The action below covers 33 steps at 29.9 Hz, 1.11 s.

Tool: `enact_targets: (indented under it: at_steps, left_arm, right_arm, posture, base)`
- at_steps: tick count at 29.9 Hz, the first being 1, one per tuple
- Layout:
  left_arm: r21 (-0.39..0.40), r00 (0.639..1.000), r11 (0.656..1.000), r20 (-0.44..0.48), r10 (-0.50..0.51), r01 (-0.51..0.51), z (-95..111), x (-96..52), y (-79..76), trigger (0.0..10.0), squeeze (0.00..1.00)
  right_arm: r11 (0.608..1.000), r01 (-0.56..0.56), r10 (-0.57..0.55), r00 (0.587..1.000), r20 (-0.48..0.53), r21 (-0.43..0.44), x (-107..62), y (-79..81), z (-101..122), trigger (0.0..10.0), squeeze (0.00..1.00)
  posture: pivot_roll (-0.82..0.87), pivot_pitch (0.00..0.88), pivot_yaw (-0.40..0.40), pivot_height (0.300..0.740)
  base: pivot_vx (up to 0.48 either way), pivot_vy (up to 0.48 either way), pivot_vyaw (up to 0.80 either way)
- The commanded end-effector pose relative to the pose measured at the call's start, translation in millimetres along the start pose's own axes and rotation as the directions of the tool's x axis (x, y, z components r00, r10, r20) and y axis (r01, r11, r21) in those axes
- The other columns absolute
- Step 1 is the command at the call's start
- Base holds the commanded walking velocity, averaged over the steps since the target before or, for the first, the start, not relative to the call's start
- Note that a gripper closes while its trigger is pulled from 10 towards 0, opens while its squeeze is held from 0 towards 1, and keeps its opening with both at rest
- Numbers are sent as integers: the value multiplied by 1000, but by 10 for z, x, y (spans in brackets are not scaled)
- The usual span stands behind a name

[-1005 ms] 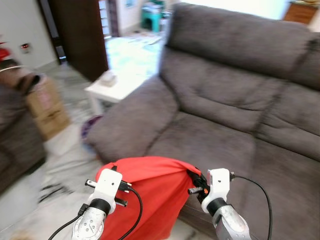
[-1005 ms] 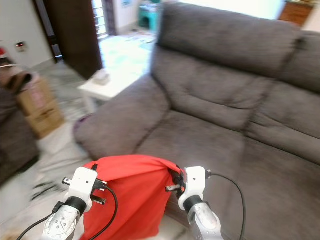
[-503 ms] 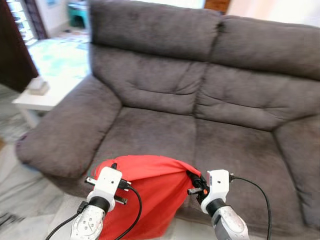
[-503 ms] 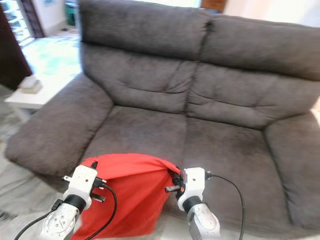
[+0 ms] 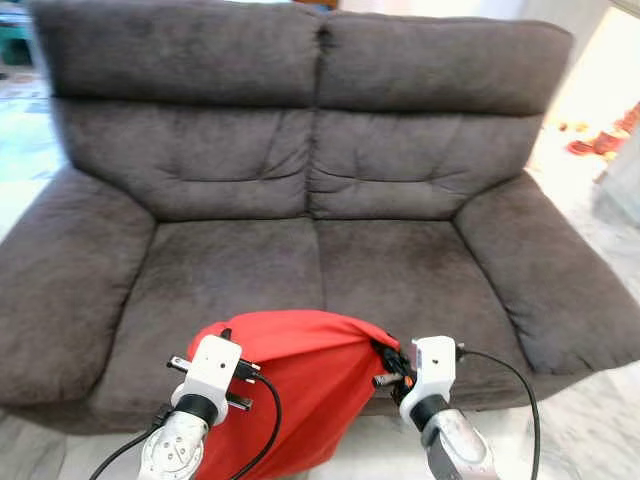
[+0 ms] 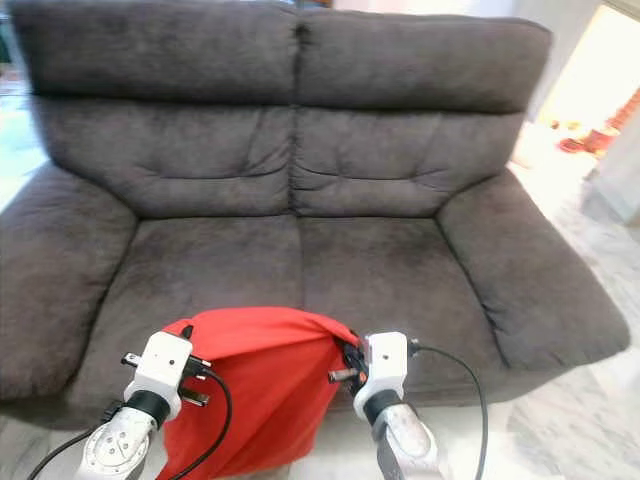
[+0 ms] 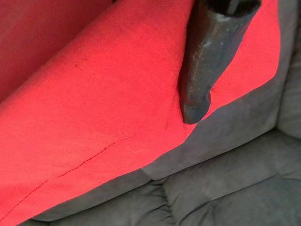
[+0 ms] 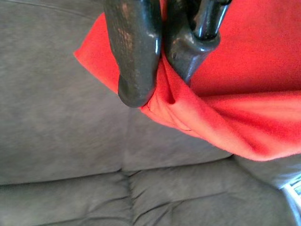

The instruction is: Move the pillow to the sofa from floor

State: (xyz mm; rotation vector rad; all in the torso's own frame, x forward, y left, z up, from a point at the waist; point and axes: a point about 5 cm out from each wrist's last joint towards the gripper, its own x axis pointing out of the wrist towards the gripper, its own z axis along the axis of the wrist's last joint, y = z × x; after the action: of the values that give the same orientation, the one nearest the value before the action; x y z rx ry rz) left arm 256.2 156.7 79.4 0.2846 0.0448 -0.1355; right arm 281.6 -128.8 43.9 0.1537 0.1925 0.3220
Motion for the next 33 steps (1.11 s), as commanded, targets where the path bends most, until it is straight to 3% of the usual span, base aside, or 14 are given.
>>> enact_targets:
  at_steps: [1,33]
  left_arm:
    - [6,991,995,90,100,-101,144,6,226,10000,0]
    - [-2,989,993,99,114,-114,154,-7,247,10000,0]
  right_arm:
    - [994,108,-107,993,51,-13,-58,-219,92,10000,0]
    - [994,107,-107,991,80,-4,-40,-238,132,10000,0]
  posture:
    - [86,112,-36,740]
    - [86,116,-37,740]
  base:
    - [0,-446,0]
    - [0,-449,0]
